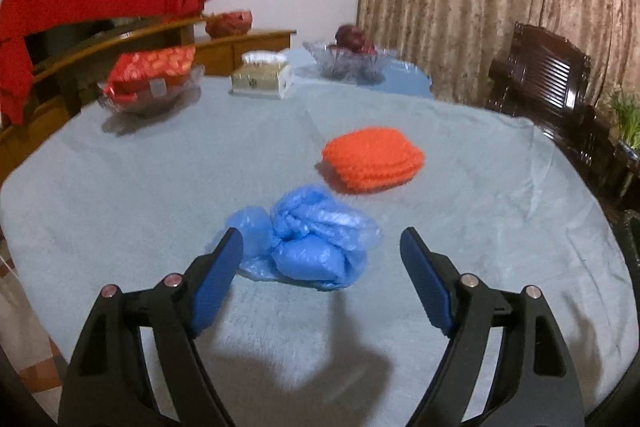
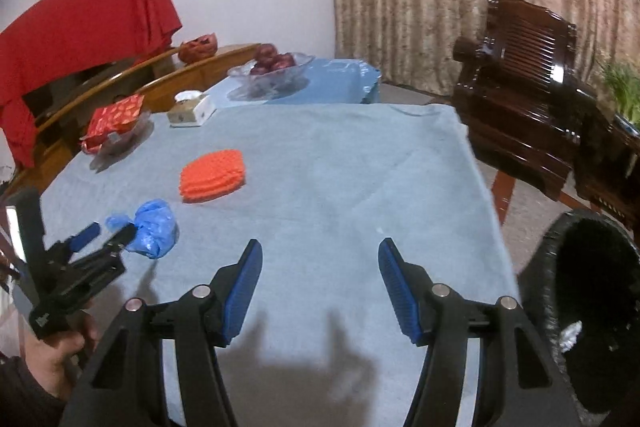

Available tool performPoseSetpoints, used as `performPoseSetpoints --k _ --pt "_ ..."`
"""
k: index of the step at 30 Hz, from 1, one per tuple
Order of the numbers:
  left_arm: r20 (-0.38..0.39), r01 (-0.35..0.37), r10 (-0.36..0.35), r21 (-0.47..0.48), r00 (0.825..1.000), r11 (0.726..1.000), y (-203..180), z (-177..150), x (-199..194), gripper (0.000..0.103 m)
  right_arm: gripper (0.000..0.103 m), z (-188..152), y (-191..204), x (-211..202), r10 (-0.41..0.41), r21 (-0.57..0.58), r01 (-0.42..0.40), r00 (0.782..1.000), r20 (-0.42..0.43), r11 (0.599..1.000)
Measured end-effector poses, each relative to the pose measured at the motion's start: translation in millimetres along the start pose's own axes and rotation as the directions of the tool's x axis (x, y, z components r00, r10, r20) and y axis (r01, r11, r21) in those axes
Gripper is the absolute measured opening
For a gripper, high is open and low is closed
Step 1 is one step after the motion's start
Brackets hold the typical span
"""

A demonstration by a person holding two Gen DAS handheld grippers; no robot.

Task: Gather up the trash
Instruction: 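Grasp the bundle of blue plastic bags with the left tool, then grasp the orange foam net with the right tool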

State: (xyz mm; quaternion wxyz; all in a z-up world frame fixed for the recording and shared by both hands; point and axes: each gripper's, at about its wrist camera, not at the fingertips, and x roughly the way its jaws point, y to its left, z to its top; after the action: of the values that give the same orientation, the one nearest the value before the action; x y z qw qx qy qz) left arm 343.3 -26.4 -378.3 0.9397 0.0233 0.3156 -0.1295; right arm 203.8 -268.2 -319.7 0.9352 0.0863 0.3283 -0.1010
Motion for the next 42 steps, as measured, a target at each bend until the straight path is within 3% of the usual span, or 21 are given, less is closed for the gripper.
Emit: performPoseSetpoints --k 7,8,9,11,13,19,34,42 --pt "-0.13 -0.009 0.007 -0.017 0.991 1.0 20 -1 51 0.075 0.06 10 27 35 0.019 -0.034 -0.02 1.0 -0.018 0.999" --pt "-0.158 0.005 -0.007 -0.017 0.987 1.0 21 -1 58 0.069 0.06 11 30 39 0.021 -0.039 -0.022 1.0 -0.019 0.999" --pt "-0.19 0.037 -0.04 -0.02 0.981 0.999 22 -2 65 0.052 0.06 12 33 44 0.022 -0.043 -0.023 1.0 -0.019 0.999" --pt "-0.216 0.081 -0.085 -0.027 0.973 0.996 22 -1 71 0.04 0.06 14 39 53 0.029 -0.045 -0.03 0.999 -0.024 0.999" --pt "-0.207 0.087 -0.089 -0.017 0.974 0.996 23 1 72 0.036 0.059 18 49 66 0.038 -0.055 -0.04 0.999 -0.022 0.998" --pt "-0.071 0.091 -0.093 -0.034 0.993 0.995 37 17 48 0.034 0.058 38 82 109 0.062 -0.076 -0.064 0.998 -0.033 0.995" --pt "-0.021 0.052 -0.053 -0.043 0.998 0.998 90 55 64 0.034 0.06 64 146 193 0.094 -0.062 -0.1 0.992 -0.088 0.993" --pt "-0.021 0.057 -0.058 -0.046 0.998 0.997 109 62 80 0.034 0.072 57 166 238 0.037 -0.077 -0.05 0.985 -0.168 0.996"
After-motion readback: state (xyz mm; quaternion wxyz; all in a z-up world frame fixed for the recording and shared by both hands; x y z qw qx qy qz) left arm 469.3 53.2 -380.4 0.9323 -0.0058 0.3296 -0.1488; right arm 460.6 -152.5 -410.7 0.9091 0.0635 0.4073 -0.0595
